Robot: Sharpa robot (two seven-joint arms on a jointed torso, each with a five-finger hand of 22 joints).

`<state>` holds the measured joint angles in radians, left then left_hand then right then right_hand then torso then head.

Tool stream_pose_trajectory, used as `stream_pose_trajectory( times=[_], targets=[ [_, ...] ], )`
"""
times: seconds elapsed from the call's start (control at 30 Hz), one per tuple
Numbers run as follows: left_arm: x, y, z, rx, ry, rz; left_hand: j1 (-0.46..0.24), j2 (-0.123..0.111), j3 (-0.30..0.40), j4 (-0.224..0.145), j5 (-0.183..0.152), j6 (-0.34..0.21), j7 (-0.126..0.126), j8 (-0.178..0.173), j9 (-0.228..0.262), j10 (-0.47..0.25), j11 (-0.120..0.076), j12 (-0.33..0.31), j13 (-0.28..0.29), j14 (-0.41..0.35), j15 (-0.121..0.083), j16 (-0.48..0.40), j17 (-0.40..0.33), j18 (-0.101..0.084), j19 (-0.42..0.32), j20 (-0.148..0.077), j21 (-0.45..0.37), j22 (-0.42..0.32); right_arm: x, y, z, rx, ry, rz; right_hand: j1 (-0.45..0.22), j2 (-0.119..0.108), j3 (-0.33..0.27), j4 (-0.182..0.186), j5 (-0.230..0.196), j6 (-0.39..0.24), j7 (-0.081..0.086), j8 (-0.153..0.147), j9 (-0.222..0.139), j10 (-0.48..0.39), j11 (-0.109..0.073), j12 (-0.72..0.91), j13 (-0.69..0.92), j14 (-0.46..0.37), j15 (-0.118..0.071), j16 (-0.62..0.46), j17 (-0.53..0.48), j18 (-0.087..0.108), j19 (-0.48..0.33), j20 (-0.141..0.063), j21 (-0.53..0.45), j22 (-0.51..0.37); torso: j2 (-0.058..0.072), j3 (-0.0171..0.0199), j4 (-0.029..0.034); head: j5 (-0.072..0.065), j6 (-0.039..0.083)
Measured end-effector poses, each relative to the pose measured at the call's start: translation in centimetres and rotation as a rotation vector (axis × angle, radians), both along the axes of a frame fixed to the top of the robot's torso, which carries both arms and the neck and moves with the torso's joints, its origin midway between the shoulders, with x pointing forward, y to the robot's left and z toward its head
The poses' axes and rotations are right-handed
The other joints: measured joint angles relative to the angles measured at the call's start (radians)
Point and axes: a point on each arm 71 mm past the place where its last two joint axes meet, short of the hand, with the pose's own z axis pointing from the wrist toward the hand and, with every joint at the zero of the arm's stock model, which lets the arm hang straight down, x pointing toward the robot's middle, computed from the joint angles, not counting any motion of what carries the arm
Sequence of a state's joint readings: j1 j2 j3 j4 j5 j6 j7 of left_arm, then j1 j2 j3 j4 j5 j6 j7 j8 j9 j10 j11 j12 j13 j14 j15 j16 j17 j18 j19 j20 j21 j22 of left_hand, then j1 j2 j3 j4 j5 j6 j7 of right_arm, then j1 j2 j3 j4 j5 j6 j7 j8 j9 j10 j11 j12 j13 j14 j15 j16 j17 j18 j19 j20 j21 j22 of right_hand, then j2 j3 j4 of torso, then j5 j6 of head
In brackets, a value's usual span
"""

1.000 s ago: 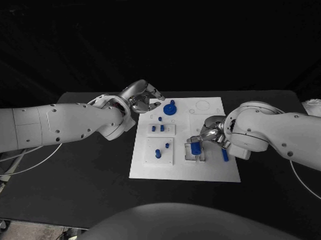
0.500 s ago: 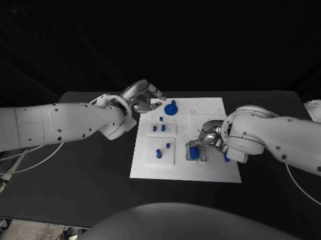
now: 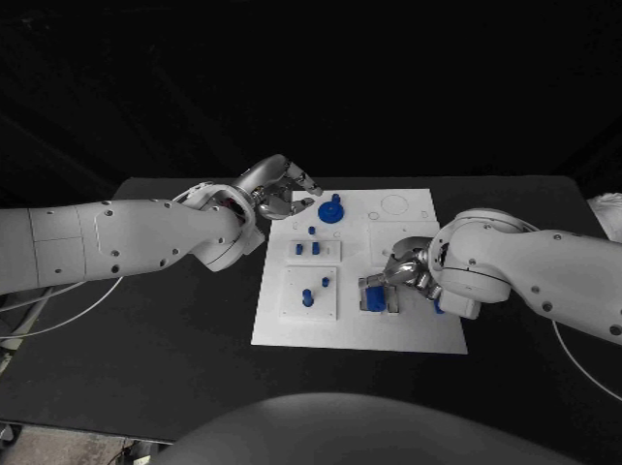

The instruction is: Assemble the parts on the task board

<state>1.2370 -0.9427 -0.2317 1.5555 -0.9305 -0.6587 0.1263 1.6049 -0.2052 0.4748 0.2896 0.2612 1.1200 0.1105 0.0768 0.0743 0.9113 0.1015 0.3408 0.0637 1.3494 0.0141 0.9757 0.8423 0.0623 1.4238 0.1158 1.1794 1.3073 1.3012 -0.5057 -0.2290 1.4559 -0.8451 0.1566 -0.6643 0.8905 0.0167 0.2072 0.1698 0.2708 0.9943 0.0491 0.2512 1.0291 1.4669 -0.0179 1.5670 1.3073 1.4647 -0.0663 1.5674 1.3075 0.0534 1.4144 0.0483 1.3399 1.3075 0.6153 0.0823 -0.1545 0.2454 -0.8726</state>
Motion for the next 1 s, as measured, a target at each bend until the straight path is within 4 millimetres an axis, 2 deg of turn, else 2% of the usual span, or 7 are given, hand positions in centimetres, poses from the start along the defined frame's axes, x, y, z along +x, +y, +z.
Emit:
stream_pose_trajectory(
  times=[0.13, 0.2, 0.37, 0.73, 0.87, 0.93, 1.0],
  targets=[
    [0.00, -0.01, -0.01, 0.000, 0.001, -0.001, 0.000, 0.000, 0.000, 0.000, 0.000, 0.000, 0.000, 0.000, 0.000, 0.000, 0.000, 0.000, 0.000, 0.000, 0.000, 0.000, 0.001, 0.000, 0.000, 0.000, 0.000, 0.000, 0.01, -0.04, -0.05, -0.002, 0.000, -0.001, -0.021, -0.003, -0.015, 0.014, -0.088, 0.006, 0.001, -0.004, 0.005, 0.000, 0.000, 0.000, 0.000, 0.000, 0.000, 0.000, 0.000, 0.000, 0.000, 0.000, -0.004, 0.000, 0.000, 0.0000, 0.0002, 0.001, 0.000],
    [0.00, -0.01, -0.01, 0.000, 0.001, -0.001, 0.000, 0.000, 0.000, 0.000, 0.000, 0.000, 0.000, 0.000, 0.000, 0.000, 0.000, 0.000, 0.000, 0.000, 0.000, 0.000, 0.001, 0.000, 0.000, 0.000, 0.000, 0.000, 0.02, -0.06, -0.06, -0.002, 0.000, -0.001, -0.028, -0.007, -0.026, 0.017, -0.119, 0.007, 0.000, -0.006, 0.007, -0.002, 0.002, 0.000, 0.001, 0.000, 0.000, 0.000, 0.000, 0.000, 0.000, 0.000, -0.004, 0.000, 0.000, -0.0001, 0.0002, 0.001, 0.000],
    [0.01, -0.01, -0.03, 0.001, 0.003, -0.001, 0.000, 0.000, 0.000, 0.000, 0.000, 0.000, 0.000, 0.000, 0.000, 0.000, 0.000, 0.000, 0.000, 0.000, 0.000, 0.000, 0.001, 0.000, 0.000, 0.000, 0.000, 0.000, 0.02, -0.11, -0.09, -0.002, 0.000, -0.003, -0.037, -0.006, -0.043, 0.024, -0.161, 0.008, -0.001, -0.010, 0.010, -0.004, 0.004, 0.000, 0.001, 0.000, 0.000, 0.000, 0.000, 0.000, 0.000, 0.000, -0.008, 0.000, 0.000, -0.0001, 0.0003, 0.002, 0.000],
    [0.03, -0.07, -0.08, 0.002, 0.008, -0.003, 0.000, 0.000, 0.002, -0.002, 0.004, 0.000, 0.000, 0.000, 0.000, 0.000, 0.000, 0.000, 0.000, -0.003, 0.003, 0.000, 0.001, 0.000, 0.000, 0.000, 0.000, 0.000, 0.03, -0.33, -0.16, 0.004, 0.001, -0.013, -0.051, -0.020, -0.079, 0.021, -0.211, 0.001, 0.006, -0.020, 0.017, -0.001, 0.006, 0.000, 0.001, 0.004, 0.004, 0.000, 0.000, 0.000, 0.000, 0.000, -0.008, 0.000, 0.000, 0.0000, 0.0002, 0.002, 0.000],
    [0.04, -0.11, -0.12, 0.002, 0.011, -0.003, 0.000, 0.000, 0.009, -0.003, 0.004, 0.000, 0.000, 0.000, 0.001, 0.003, 0.003, 0.000, 0.000, -0.003, 0.003, 0.000, 0.001, 0.000, 0.000, 0.000, 0.000, 0.001, 0.01, -0.45, -0.18, 0.014, 0.001, -0.025, -0.067, -0.045, -0.106, 0.028, -0.215, -0.007, 0.014, -0.027, 0.022, -0.001, 0.006, 0.000, 0.001, 0.003, 0.004, 0.000, 0.000, 0.000, 0.011, 0.010, 0.005, 0.000, 0.000, 0.0002, 0.0003, 0.002, 0.000],
    [0.04, -0.12, -0.13, 0.003, 0.013, -0.003, 0.000, 0.000, 0.009, -0.003, 0.004, 0.000, 0.000, 0.000, 0.001, 0.004, 0.004, 0.004, 0.000, -0.003, 0.003, 0.000, 0.001, 0.000, 0.000, 0.000, 0.000, 0.001, 0.00, -0.51, -0.17, 0.021, 0.001, -0.032, -0.069, -0.060, -0.124, 0.034, -0.215, -0.021, 0.017, -0.027, 0.026, 0.000, 0.012, 0.000, 0.001, 0.000, 0.007, 0.000, 0.000, 0.000, 0.030, 0.010, 0.034, 0.000, 0.000, 0.0003, 0.0003, 0.002, 0.000],
    [0.04, -0.12, -0.14, 0.003, 0.014, -0.003, 0.000, 0.000, 0.009, -0.003, 0.008, 0.002, 0.002, 0.000, 0.001, 0.004, 0.004, 0.004, 0.000, -0.003, 0.003, 0.000, 0.001, 0.000, 0.000, 0.000, 0.000, 0.001, 0.00, -0.61, -0.15, 0.029, 0.000, -0.041, -0.066, -0.062, -0.140, 0.042, -0.215, -0.032, 0.021, -0.027, 0.035, -0.001, 0.013, 0.000, 0.001, 0.000, 0.007, 0.000, 0.000, 0.000, 0.043, 0.011, 0.054, 0.000, 0.000, 0.0004, 0.0004, 0.003, 0.000]
  ],
)
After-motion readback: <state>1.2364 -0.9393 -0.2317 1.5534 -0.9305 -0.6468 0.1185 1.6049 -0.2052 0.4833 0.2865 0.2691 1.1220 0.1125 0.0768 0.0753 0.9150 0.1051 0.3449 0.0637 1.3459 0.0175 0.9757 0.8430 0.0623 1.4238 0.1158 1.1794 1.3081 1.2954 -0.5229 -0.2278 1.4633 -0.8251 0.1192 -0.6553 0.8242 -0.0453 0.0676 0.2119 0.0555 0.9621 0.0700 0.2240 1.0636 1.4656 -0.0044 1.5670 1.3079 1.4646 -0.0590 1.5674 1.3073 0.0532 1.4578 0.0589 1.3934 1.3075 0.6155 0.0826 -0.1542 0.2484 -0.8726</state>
